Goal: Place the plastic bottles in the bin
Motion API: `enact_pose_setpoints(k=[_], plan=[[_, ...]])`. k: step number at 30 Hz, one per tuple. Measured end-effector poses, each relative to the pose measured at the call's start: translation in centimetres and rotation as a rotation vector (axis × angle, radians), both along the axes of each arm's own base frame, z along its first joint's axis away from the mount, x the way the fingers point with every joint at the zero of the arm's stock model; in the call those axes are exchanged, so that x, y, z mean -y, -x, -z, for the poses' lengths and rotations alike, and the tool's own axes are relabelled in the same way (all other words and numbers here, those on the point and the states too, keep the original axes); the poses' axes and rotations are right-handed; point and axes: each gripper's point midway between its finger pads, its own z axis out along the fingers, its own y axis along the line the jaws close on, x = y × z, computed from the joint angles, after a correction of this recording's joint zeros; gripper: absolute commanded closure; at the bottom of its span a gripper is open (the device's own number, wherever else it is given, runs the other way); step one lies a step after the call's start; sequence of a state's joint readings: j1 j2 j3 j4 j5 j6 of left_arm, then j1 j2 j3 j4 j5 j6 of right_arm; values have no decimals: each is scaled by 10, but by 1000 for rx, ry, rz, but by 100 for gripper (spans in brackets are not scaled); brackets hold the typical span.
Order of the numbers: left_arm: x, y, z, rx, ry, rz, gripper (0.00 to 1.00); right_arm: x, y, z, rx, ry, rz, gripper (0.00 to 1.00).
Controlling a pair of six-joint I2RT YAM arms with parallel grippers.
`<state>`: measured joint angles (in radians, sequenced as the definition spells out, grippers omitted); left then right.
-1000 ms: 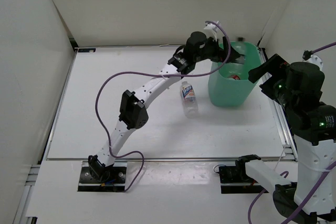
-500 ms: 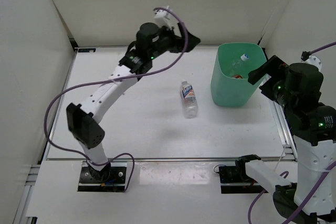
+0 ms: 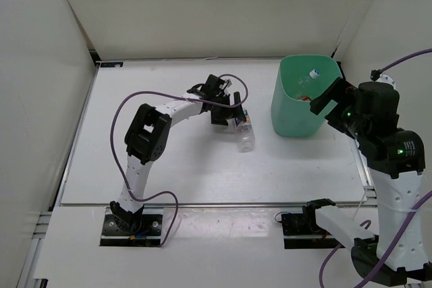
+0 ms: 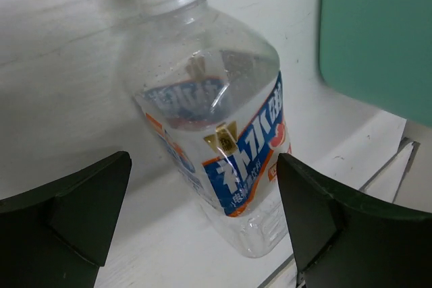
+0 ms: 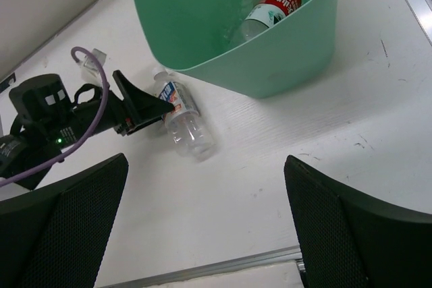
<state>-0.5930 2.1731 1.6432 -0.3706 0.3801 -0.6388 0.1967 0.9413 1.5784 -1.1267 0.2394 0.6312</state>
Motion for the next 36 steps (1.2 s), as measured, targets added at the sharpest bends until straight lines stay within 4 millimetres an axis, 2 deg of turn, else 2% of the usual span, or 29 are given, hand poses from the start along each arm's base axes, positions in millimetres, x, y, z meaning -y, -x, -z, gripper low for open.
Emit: enact_pose_setpoints(k=[2,7,8,11,14,18,21,27,29,33,36], plan=[[1,4,8,-33,-21,11,0,0,1,2,-3,5,-6,0],[16,-4,-17,16,8,49,0,0,2,1,-1,11,-10,0],[20,-4,-19,18,17,60,5,0,2,1,0,11,-10,0],[28,5,-11,-8,26,92,18,1,3,5,-8,15,-12,0],[34,19,7,-66,18,120,18,1,4,10,-19,17,-11,0],[38,34,11,-101,43,157,12,1,3,17,-39,21,-12,0],[37,48,15,-146,66,181,13,0,3,23,-55,21,-15,0],[31,62,15,-171,74,206,40,-4,2,31,-81,7,-26,0],[26,68,15,-172,66,212,46,-5,2,34,-90,2,-28,0],[11,81,12,-164,27,217,49,-7,2,42,-114,-10,-22,0],[-3,81,3,-142,-10,189,51,-7,2,46,-125,-18,-16,0]])
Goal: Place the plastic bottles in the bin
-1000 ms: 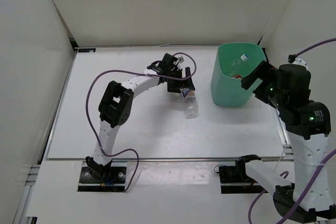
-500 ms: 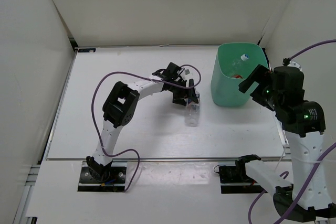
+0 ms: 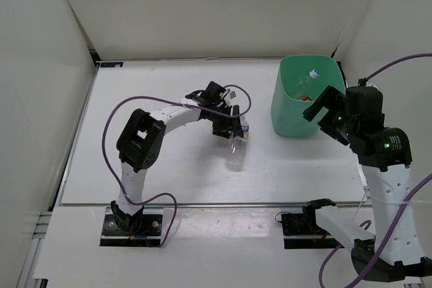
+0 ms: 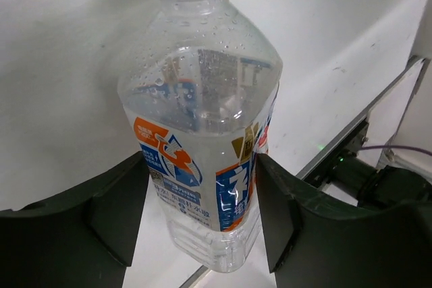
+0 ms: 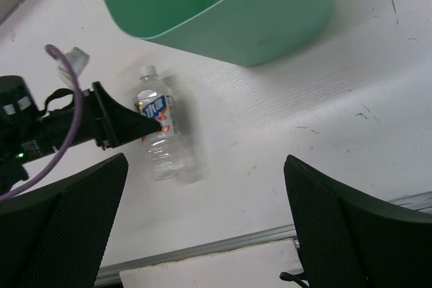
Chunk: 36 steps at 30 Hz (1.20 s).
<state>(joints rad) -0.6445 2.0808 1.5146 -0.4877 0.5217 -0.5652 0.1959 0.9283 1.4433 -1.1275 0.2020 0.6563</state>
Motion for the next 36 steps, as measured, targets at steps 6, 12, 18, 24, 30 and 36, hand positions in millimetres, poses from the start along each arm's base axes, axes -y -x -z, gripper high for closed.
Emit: enact_pose_setpoints(k=[6,12,18,24,30,36], plan=[[-5,-57,-103,258,61,-99,51,1,6,-6,28,-34,25,0],[29,-106,-342,796,394,-130,48,11,20,-4,17,-47,104,0],[66,-92,-448,1064,661,-92,44,23,33,-10,16,-26,164,0],[139,-119,-344,961,622,-48,34,31,47,-56,143,-34,174,0],[184,-128,-251,877,559,-26,0,36,70,-77,215,-25,151,0],[179,-112,-283,914,572,-52,0,38,76,-70,199,-3,142,0]])
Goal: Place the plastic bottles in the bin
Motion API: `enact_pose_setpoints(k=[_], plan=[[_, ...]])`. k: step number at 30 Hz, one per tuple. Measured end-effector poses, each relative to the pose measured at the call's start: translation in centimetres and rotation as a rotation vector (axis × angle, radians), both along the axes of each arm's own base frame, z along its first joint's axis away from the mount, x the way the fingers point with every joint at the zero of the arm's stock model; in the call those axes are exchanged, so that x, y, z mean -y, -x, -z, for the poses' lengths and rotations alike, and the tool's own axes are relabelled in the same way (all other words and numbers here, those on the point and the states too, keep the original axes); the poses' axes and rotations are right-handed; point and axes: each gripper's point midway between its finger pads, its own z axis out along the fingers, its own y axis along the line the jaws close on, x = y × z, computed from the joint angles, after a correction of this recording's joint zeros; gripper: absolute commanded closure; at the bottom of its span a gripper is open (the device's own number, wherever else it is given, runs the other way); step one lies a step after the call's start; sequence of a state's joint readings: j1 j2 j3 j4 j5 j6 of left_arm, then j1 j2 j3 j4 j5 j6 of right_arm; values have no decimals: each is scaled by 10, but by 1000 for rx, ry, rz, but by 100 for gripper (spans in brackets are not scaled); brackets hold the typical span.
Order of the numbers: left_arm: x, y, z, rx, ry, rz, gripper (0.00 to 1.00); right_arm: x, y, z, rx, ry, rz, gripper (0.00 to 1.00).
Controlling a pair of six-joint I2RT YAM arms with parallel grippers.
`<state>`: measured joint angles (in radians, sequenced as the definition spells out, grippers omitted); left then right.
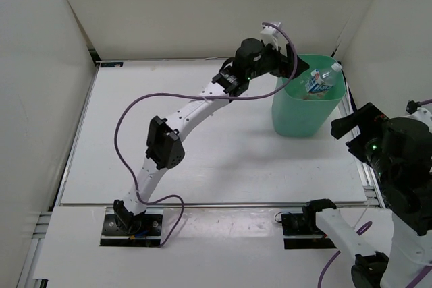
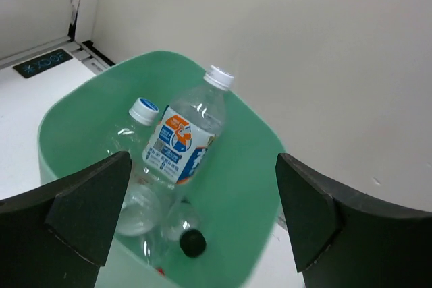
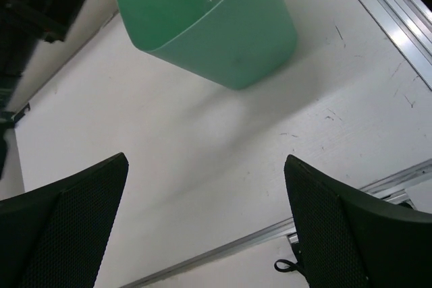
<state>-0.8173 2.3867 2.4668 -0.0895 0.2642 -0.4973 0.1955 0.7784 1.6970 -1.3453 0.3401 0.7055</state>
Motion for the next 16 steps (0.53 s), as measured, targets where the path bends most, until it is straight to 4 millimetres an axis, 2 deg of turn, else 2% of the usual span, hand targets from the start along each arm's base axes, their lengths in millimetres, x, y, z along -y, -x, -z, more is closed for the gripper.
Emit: enact_pose_setpoints(k=[3,5,7,11,13,14,15,16], plan=[[-22,15,-26,1,1,-27,0,-1,-5,13,-47,14,-4,0],[-50,28,-46,2,-7,-59,0,-3,-12,25,-104,25,-10,0],[-89,44,-65,16,-15,-115,0,-10,-26,41,-187,35,-36,0],[-183,83,-94,72,-26,-271,0,-25,-57,77,-369,37,-78,0],[-230,103,-86,67,-59,-364,0,-31,-68,101,-458,33,-90,0],[-256,116,-75,52,-94,-421,0,-34,-71,113,-500,31,-94,0],[-278,122,-68,46,-98,-479,0,-35,-71,118,-517,26,-98,0],[-298,130,-51,25,-124,-532,0,-37,-72,121,-523,21,-102,0]])
